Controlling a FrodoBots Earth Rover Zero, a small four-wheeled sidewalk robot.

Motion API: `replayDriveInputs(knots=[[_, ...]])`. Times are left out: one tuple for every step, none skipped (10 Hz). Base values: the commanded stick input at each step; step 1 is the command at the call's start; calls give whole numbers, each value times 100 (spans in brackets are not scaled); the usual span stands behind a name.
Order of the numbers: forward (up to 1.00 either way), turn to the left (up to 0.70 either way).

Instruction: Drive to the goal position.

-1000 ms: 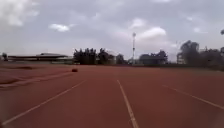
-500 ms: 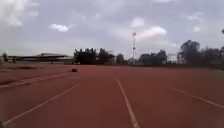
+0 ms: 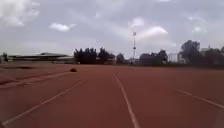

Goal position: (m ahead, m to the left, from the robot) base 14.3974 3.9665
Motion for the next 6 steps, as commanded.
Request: replayDriveInputs(knots=[[45,0],[45,0],[45,0],[45,0],[45,0],[45,0]])
